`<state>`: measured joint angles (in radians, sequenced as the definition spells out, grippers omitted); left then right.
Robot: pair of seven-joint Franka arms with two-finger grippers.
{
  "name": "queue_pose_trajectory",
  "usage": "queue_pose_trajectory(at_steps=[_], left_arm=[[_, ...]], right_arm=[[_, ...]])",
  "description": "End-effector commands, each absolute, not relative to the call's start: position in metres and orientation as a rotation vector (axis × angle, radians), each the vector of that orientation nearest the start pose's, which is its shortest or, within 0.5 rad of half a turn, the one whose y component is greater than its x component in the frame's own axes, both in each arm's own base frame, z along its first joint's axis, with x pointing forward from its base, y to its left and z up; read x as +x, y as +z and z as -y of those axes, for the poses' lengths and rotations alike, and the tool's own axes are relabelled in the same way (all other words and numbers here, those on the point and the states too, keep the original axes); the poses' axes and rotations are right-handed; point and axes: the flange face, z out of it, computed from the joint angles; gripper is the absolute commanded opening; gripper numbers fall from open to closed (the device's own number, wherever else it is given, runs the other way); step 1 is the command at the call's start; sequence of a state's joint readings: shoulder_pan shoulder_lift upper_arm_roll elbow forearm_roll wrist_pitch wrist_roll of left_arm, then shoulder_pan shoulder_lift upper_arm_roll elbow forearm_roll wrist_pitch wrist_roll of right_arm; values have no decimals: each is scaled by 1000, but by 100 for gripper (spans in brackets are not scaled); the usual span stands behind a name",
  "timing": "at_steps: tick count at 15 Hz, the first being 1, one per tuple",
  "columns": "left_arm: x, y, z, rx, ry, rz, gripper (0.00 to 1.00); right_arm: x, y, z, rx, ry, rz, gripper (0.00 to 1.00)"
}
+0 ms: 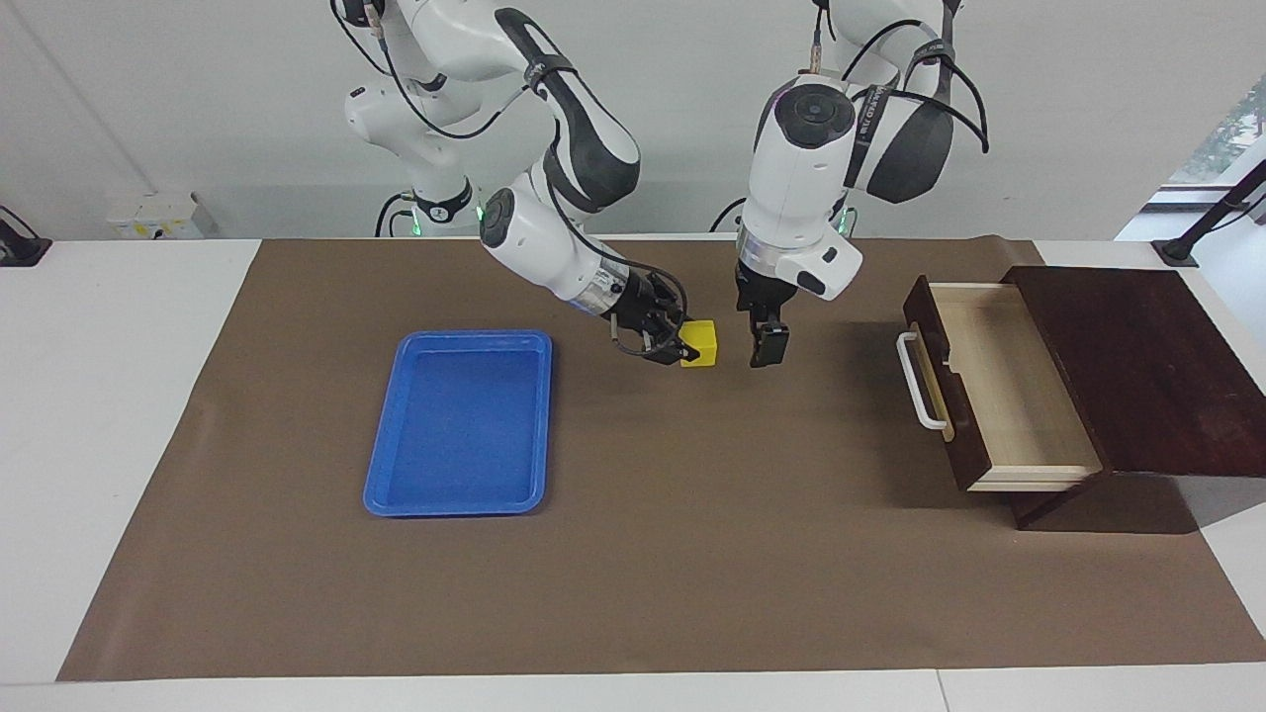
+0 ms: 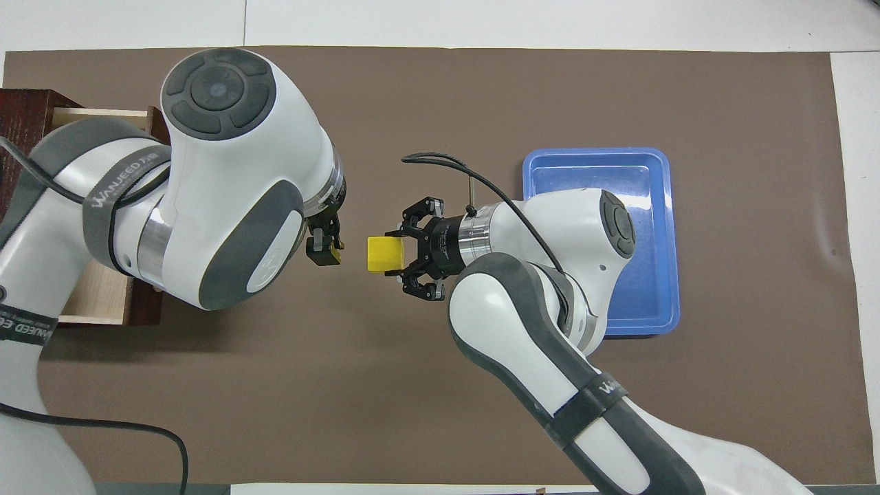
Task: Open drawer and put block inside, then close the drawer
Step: 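Carry the cube toward the left gripper and grasp it with the left gripper, then open the right gripper to release the cube to the left gripper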
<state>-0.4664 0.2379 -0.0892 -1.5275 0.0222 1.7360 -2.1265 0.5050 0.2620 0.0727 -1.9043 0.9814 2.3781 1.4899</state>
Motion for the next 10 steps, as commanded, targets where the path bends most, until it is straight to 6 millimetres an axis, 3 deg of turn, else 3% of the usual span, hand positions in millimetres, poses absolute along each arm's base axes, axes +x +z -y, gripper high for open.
queue_pose_trajectory(at_steps=[1,5,10], left_arm=[[523,502,340,-2160,-78,2200,100],[506,495,354,-2158,-87,2205,100],[499,487,355,-2178,-92,2205,100]], right_arm=[[539,400,-358,-1714,729,-1801,0],[553,420,-366,-1692,750,-1790,0],[553,420,-367,-1694,748,-1789,0]])
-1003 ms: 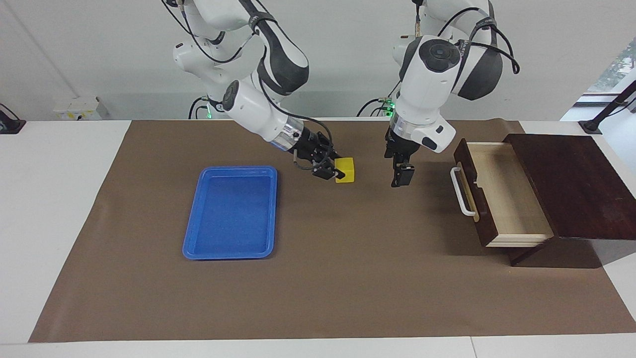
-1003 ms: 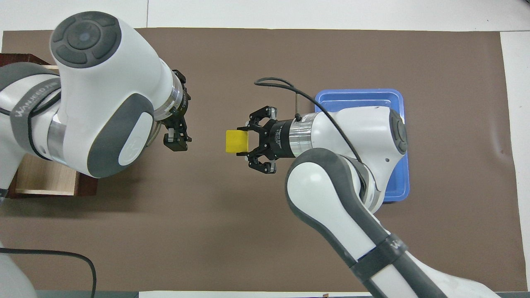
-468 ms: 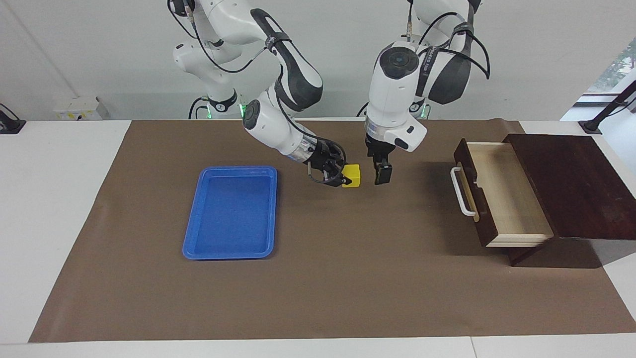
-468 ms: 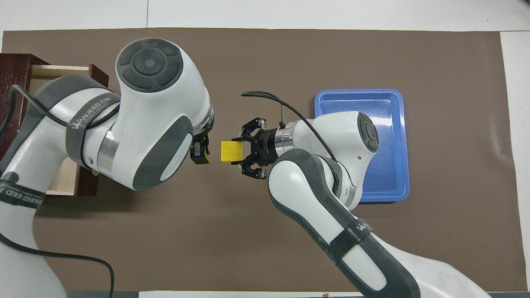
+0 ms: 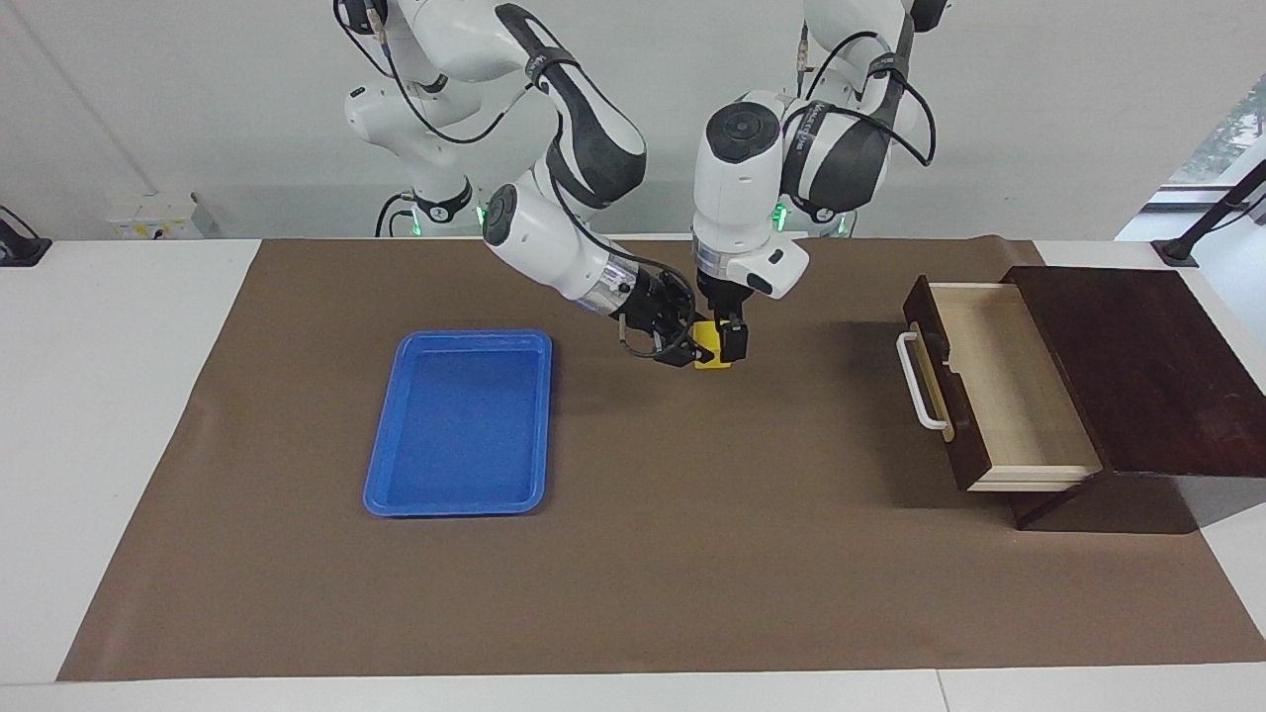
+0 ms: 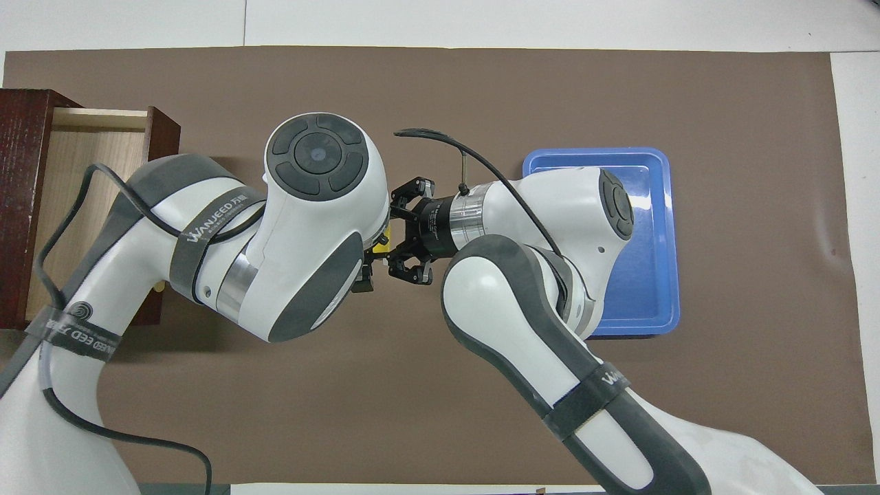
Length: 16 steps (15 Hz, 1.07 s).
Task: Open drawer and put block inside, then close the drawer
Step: 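Open the right gripper to release the cube to the left gripper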
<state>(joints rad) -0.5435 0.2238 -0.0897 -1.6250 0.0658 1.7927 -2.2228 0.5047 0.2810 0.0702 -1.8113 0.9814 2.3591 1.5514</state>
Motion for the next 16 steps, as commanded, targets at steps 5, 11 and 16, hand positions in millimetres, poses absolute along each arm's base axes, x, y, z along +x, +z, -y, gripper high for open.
queue_pose_trajectory(at_steps=[5,11,16], left_arm=[[499,486,355,2239,95,-2259,100],[500,485,356,2229,97,-2247,77],[500,486,356,2232,100,-2242,3]], right_arm=[[553,420,-367,-1693,749,-1791,0],[554,421,-365,-1692,745,-1790,0],[554,421,-364,-1690,745,-1792,0]])
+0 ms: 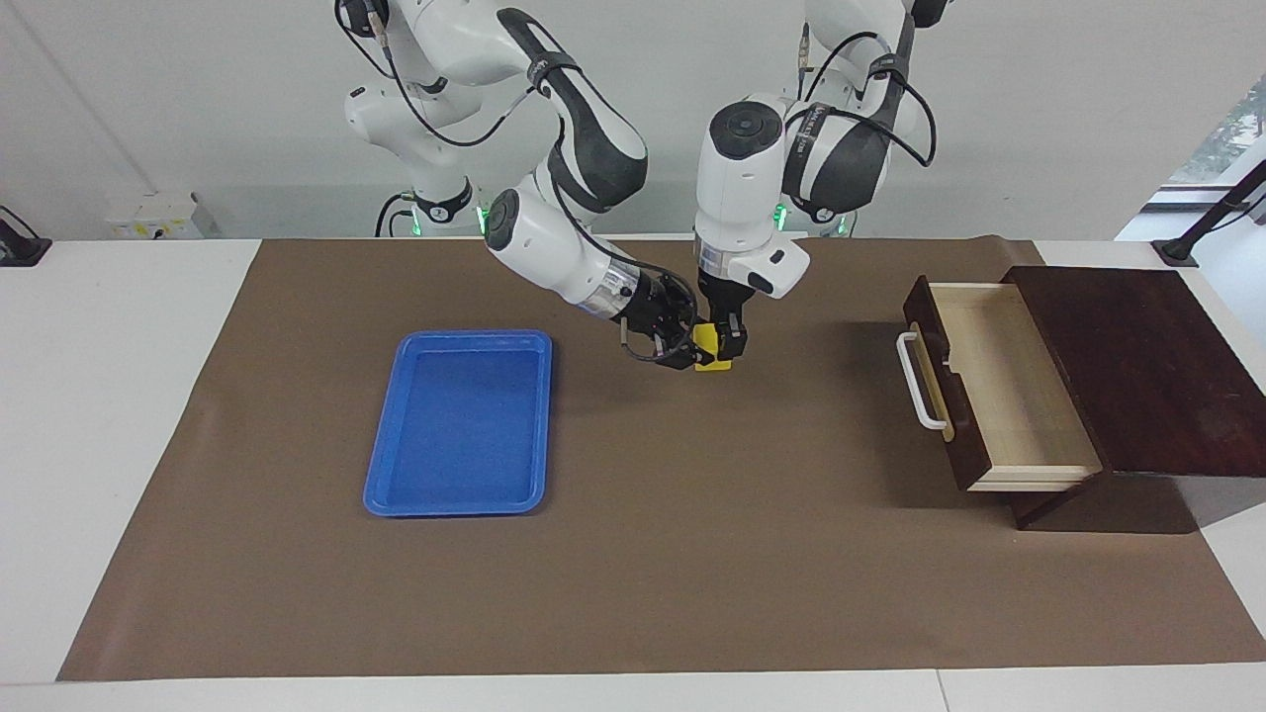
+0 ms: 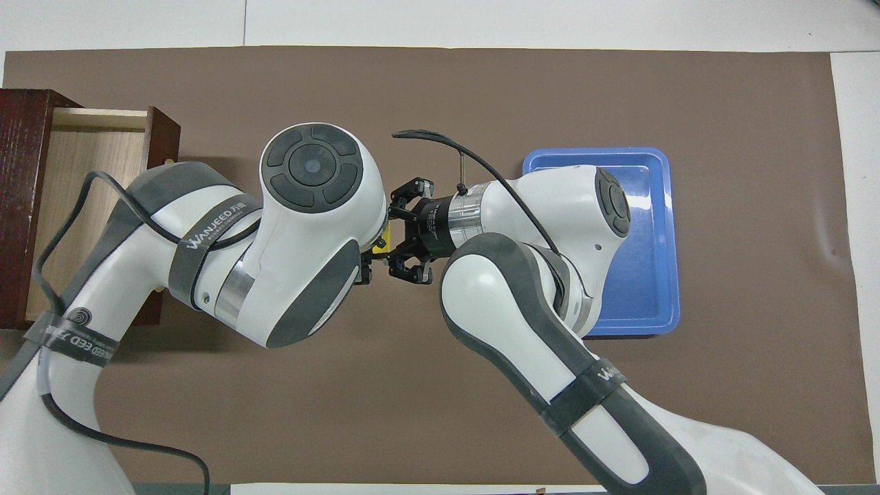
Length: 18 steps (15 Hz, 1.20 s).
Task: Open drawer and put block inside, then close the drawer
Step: 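Open the right gripper to release the cube to the left gripper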
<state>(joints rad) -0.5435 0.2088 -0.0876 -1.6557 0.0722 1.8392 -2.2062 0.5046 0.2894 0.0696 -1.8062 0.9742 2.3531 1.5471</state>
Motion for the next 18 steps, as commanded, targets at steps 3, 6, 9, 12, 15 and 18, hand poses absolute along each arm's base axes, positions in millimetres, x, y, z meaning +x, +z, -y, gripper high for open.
queue_pose_trajectory(at_steps=[3,6,9,12,15,18], left_arm=[[500,486,357,-2253,-107,2152,0],[502,488,356,-2261,-105,2150,0],[505,489,352,-2253,-96,2160,0],[505,489,353,-2254,-96,2161,0],[506,489,352,-2253,-96,2160,0],[506,489,352,-2254,-96,2161,0]], right_arm=[[553,421,-366,-1691,747,-1792,0],[551,420,-367,-1694,749,-1792,0],[551,422,-367,-1682,754,-1803,0],[551,423,-366,-1679,753,-1807,14],[552,427,-364,-1688,748,-1810,100],[554,428,-360,-1692,768,-1814,100]])
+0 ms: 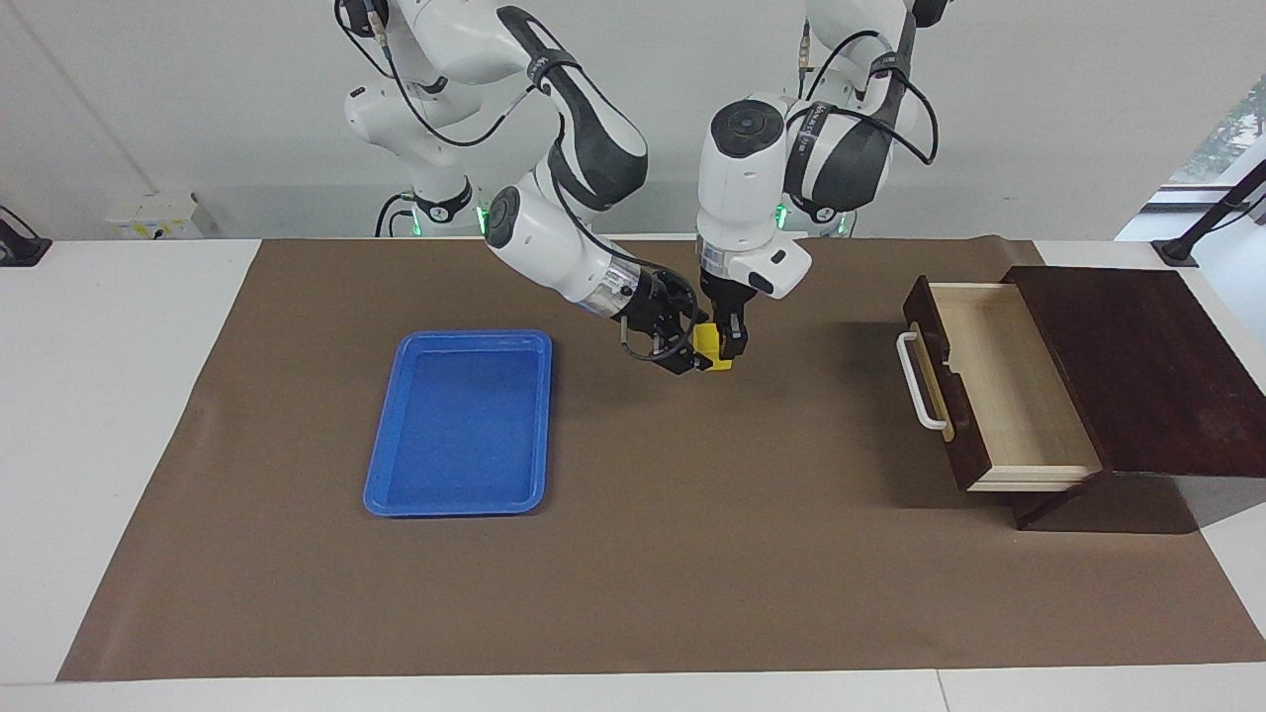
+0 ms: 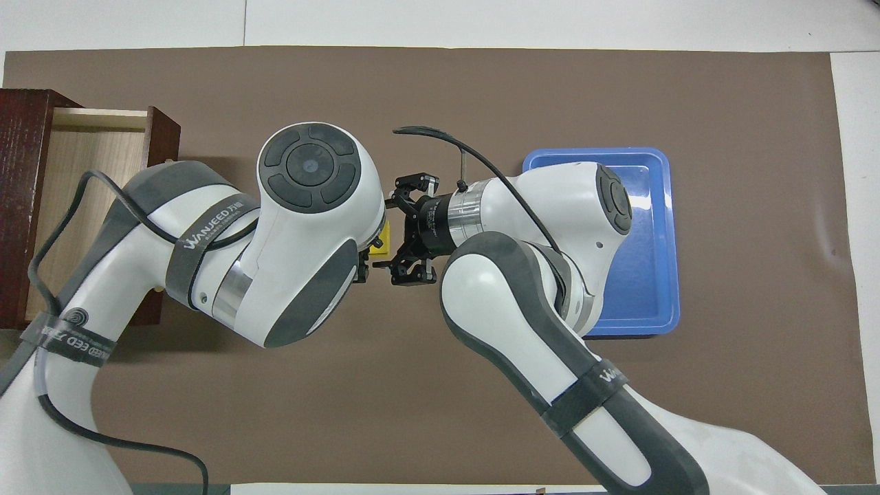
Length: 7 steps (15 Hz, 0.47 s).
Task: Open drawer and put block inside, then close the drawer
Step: 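Lower the cube into the open drawer with the left gripper while the right gripper withdraws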
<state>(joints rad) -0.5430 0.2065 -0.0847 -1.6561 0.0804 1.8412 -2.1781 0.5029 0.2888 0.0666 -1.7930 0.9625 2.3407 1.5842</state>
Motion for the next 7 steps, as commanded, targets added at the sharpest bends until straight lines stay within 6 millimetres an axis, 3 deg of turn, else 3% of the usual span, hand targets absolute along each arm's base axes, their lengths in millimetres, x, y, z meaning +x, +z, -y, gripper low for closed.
queue_pose_trajectory(at_steps=[1,4,7], left_arm=[[506,489,352,-2254,-96,2161,0],[508,492,344,-2257,-88,2113,0],[527,507,308,-2261,-62,2057,0]], right_arm=[[555,430,-357,-1685,768,-1819,100],[569,441,-322,-1709,737,-1835,100],[587,466,-251,-1840,605,-1855,100]])
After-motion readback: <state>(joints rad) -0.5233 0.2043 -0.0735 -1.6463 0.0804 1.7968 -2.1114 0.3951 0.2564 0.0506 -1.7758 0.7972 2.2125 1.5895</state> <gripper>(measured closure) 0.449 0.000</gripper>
